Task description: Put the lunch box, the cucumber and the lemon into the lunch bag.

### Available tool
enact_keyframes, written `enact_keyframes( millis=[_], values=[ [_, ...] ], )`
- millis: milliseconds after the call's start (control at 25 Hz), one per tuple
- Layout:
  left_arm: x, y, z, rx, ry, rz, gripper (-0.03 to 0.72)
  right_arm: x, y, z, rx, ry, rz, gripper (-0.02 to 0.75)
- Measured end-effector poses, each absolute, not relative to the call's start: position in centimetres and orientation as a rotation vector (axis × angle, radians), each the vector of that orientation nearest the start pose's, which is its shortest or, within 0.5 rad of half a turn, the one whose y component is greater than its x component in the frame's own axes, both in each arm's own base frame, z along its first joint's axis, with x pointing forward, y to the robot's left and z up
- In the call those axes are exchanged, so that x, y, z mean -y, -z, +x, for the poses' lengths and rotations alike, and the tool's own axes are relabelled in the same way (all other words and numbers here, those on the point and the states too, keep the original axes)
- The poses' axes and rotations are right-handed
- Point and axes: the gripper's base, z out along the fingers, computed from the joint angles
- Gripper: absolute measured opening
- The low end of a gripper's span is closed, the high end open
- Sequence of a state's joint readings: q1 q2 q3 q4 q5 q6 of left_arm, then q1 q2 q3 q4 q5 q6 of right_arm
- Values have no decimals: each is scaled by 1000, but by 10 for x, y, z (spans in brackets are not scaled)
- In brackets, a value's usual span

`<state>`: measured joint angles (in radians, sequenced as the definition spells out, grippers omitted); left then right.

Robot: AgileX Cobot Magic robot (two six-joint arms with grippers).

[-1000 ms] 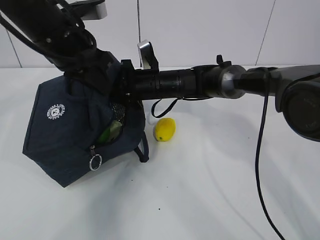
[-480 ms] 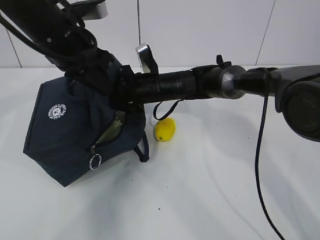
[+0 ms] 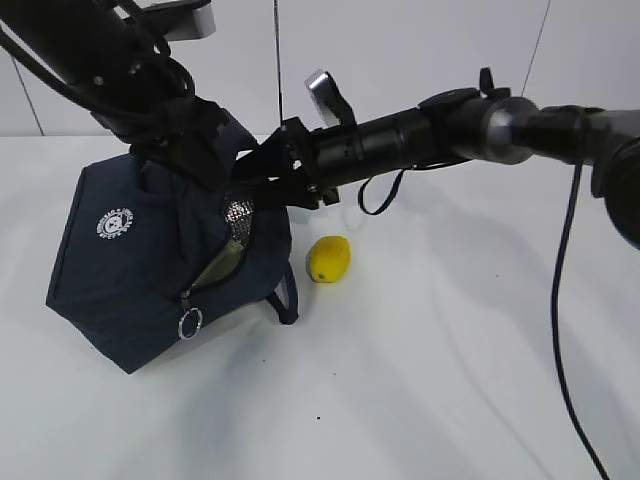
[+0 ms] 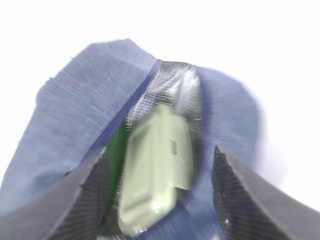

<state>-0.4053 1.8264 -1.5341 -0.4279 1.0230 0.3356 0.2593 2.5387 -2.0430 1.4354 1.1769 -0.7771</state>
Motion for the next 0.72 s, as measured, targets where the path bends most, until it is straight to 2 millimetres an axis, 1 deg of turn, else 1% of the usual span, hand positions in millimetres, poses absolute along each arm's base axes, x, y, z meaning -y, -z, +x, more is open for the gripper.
enact_keyframes(
  millis=[120, 320, 400, 520, 640, 720],
  values=[
    [184, -278, 346, -2647, 581, 789, 14, -189, -158, 488, -2298, -1590, -429, 492],
    [184, -278, 346, -2649, 584, 789, 14, -155, -188, 495, -2308, -1497, -391, 479],
    [184, -278, 346, -2650, 584, 790, 14, -148, -194, 492, -2390, -1403, -412, 477],
    [184, -278, 346, -2652, 584, 792, 14, -137, -195, 485, -2563, -1187, -465, 477],
    [184, -278, 345, -2656, 585, 794, 14, -130, -197, 482, -2657, -1057, -461, 477],
    [184, -278, 345, -2660, 586, 797, 14, -131, -197, 480, -2708, -985, -456, 477]
  ],
)
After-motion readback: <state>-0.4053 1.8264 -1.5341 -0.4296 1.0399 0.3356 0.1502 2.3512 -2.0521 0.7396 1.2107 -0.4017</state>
